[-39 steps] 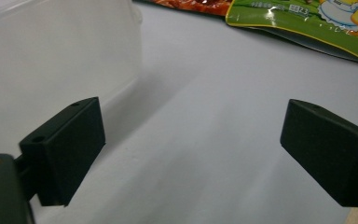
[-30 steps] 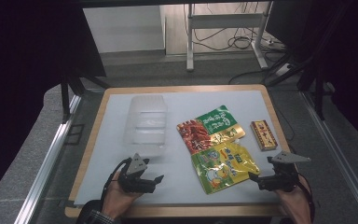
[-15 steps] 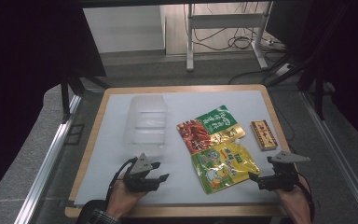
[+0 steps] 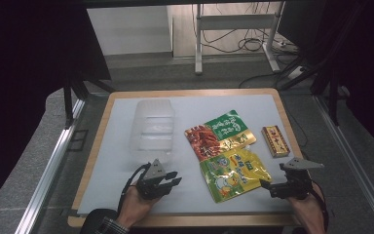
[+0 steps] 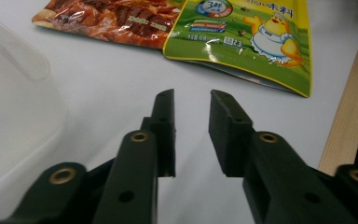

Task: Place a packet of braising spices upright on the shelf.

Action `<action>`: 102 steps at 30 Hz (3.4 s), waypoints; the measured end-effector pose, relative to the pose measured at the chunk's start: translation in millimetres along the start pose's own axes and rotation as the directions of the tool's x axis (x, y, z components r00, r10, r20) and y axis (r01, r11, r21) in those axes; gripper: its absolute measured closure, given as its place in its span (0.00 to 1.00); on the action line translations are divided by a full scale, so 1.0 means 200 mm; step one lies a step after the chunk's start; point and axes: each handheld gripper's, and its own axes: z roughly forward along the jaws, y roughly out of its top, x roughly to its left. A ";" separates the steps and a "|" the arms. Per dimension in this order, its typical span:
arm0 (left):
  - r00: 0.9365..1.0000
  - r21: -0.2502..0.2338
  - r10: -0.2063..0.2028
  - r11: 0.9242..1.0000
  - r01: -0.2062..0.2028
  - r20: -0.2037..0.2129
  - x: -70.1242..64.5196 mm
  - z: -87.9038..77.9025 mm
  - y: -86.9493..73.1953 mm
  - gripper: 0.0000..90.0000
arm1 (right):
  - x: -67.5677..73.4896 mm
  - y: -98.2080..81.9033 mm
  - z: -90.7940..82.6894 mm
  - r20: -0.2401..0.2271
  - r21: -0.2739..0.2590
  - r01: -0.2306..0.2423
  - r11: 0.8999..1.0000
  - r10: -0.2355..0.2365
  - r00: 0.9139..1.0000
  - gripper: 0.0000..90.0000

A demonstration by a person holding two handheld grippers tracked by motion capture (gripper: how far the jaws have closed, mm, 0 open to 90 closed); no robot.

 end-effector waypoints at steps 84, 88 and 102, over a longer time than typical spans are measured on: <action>0.982 0.084 0.124 0.987 -0.137 0.143 -0.14 0.52 0.17 1.00 | -0.03 0.06 0.15 -0.195 0.145 -0.152 0.978 0.178 0.964 0.12; 0.981 0.082 0.125 0.987 -0.137 0.146 -0.14 0.52 0.17 1.00 | -0.07 0.07 0.20 -0.243 0.161 -0.177 0.971 0.213 0.946 0.23; 0.980 0.077 0.127 0.987 -0.140 0.151 -0.13 0.52 0.17 1.00 | -0.16 0.12 0.27 -0.330 0.174 -0.239 0.955 0.285 0.900 0.47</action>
